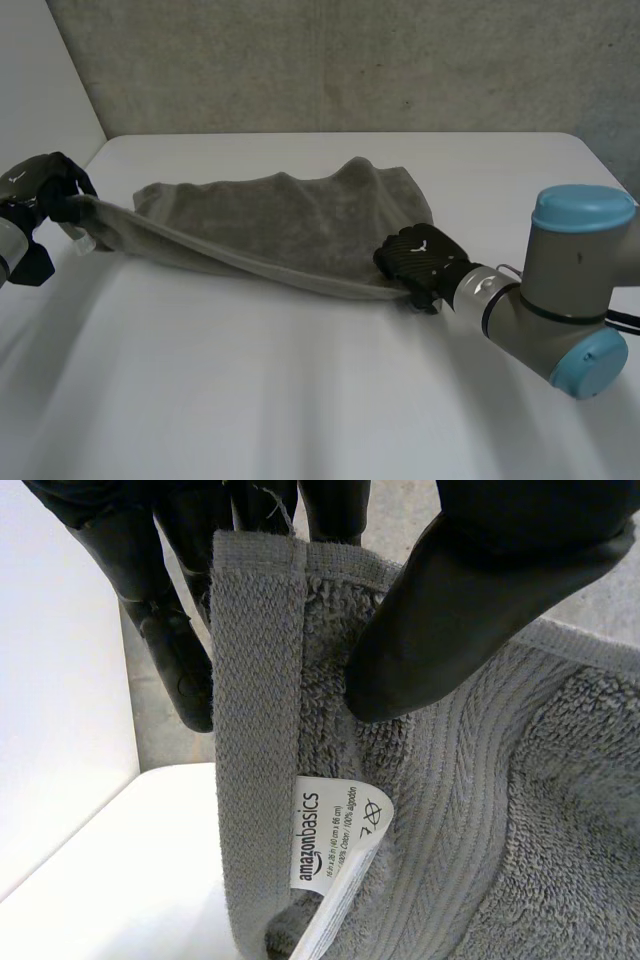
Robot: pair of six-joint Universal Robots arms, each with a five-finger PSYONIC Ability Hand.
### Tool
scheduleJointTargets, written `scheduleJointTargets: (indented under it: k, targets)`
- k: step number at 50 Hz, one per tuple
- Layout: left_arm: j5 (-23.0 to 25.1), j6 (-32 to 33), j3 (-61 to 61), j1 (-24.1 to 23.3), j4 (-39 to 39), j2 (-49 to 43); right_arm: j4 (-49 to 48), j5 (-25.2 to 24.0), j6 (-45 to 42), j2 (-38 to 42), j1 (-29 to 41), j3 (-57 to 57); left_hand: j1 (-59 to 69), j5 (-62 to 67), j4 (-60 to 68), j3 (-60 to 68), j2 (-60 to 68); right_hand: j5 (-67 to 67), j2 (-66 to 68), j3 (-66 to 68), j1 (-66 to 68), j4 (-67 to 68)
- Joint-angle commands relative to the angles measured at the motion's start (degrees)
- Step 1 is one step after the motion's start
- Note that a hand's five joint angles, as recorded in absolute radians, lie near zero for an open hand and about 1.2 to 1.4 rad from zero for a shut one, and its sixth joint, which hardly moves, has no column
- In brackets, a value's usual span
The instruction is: Fold the towel.
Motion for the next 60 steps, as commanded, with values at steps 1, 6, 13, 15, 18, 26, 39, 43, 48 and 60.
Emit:
scheduleJointTargets:
  k: [1, 6, 13, 15, 18, 26, 39, 43, 48, 60]
  targets:
    - [0.0, -0.2, -0.5, 0.4, 0.0, 0.0, -6.0, 5.9, 6.3, -3.5, -0.2, 5.3, 5.8, 4.8, 1.9, 3.2, 3.2, -5.3, -7.3, -6.8, -6.5, -7.0]
    - [-0.1, -0.3, -0.5, 0.4, 0.0, 0.0, -6.5, 7.4, 10.3, -5.3, -1.9, 8.2, 5.8, 4.8, 1.9, 3.2, 3.2, -6.0, -8.0, -7.4, -7.1, -7.7]
    - [0.0, -0.3, -1.1, 0.3, 0.0, 0.1, -10.3, 7.7, 15.7, -6.9, -4.0, 13.9, 5.8, 4.8, 1.9, 3.2, 3.2, -6.0, -8.0, -7.4, -7.1, -7.7]
    - [0.0, -0.3, -1.2, 0.3, 0.0, 0.1, -11.6, 7.7, 16.2, -7.0, -4.1, 15.1, 5.8, 4.8, 1.9, 3.2, 3.2, -6.0, -8.0, -7.4, -7.1, -7.7]
    - [0.0, -0.3, -1.3, 0.3, 0.0, 0.2, -14.4, 7.9, 17.0, -7.0, -4.2, 16.6, 5.8, 4.8, 1.9, 3.2, 3.2, -5.6, -7.7, -7.1, -6.8, -7.3]
    - [0.1, -0.2, -1.5, 0.2, 0.0, 0.2, -16.3, 8.4, 18.1, -4.2, -3.7, 16.1, 5.8, 4.8, 1.9, 3.2, 3.2, -4.3, -6.3, -5.8, -5.5, -6.0]
    - [0.1, -0.2, -1.5, 0.3, 0.0, 0.2, -16.3, 10.3, 19.8, 0.0, -3.1, 12.6, 5.8, 4.8, 1.9, 3.2, 3.2, -3.6, -5.7, -5.1, -4.8, -5.3]
    - [0.1, -0.2, -1.5, 0.3, 0.0, 0.2, -16.4, 10.9, 19.8, 0.8, -3.2, 11.7, 5.8, 4.8, 1.9, 3.2, 3.2, -1.9, -4.0, -3.4, -3.1, -3.6]
    - [0.1, -0.2, -1.5, 0.3, 0.0, 0.2, -16.4, 11.7, 19.8, 2.7, -3.1, 9.6, 5.8, 4.8, 1.9, 3.2, 3.2, 0.9, -1.1, -0.6, -0.2, -0.8]
    - [0.1, -0.2, -1.5, 0.4, 0.0, 0.2, -16.3, 12.2, 19.9, 3.9, -3.0, 5.3, 5.8, 4.8, 1.9, 3.2, 3.2, 7.3, 5.3, 5.8, 6.1, 5.6]
